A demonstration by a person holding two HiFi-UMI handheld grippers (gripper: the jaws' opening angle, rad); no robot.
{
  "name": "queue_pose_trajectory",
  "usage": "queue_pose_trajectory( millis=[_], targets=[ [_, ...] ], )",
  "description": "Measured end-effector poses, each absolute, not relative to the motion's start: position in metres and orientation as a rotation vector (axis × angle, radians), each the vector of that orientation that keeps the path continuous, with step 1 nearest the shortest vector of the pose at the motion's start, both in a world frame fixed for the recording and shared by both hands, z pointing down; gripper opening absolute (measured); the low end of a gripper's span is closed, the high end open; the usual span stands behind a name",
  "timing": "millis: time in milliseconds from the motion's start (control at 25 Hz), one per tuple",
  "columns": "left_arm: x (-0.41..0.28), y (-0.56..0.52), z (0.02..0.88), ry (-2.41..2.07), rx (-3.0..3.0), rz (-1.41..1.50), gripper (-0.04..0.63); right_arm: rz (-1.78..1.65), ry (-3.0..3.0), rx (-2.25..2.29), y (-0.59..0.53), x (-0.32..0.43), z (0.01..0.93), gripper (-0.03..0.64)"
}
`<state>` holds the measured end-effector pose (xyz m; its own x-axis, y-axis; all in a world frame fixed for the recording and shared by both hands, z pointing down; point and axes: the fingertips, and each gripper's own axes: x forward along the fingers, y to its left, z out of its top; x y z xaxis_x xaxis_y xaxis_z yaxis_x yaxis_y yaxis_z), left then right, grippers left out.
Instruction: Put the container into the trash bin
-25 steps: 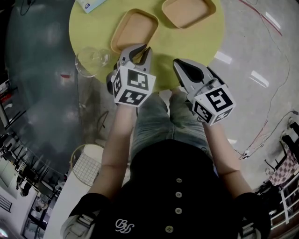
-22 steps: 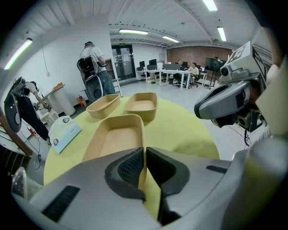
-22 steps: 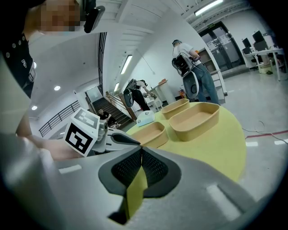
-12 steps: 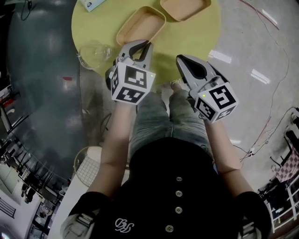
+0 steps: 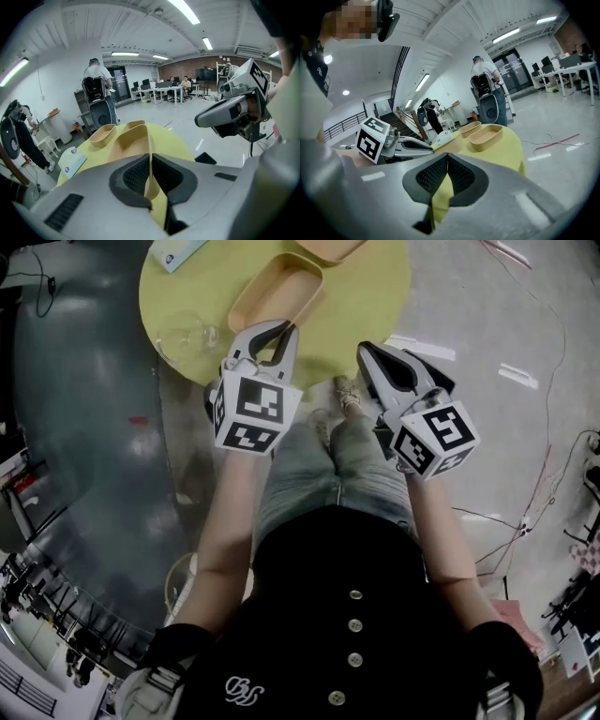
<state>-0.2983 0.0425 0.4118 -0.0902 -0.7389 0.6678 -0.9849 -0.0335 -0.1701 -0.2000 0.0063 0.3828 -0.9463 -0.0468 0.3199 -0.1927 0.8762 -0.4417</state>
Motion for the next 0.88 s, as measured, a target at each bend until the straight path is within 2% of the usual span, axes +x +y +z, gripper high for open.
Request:
queue_pose_trajectory(
  millis=[440, 880],
  targets=[
    [-0.24, 0.074, 0.388, -1.808, 2.023, 0.913, 0.026, 0.662, -2.79, 0.485, 0.029, -0.124, 0.366, 0.005],
    [-0.184, 0.092, 0.377, -1.702, 2.177, 0.866, 0.028, 0.633, -2.804, 0.631, 0.062, -0.079, 0.349, 0.005]
  ],
)
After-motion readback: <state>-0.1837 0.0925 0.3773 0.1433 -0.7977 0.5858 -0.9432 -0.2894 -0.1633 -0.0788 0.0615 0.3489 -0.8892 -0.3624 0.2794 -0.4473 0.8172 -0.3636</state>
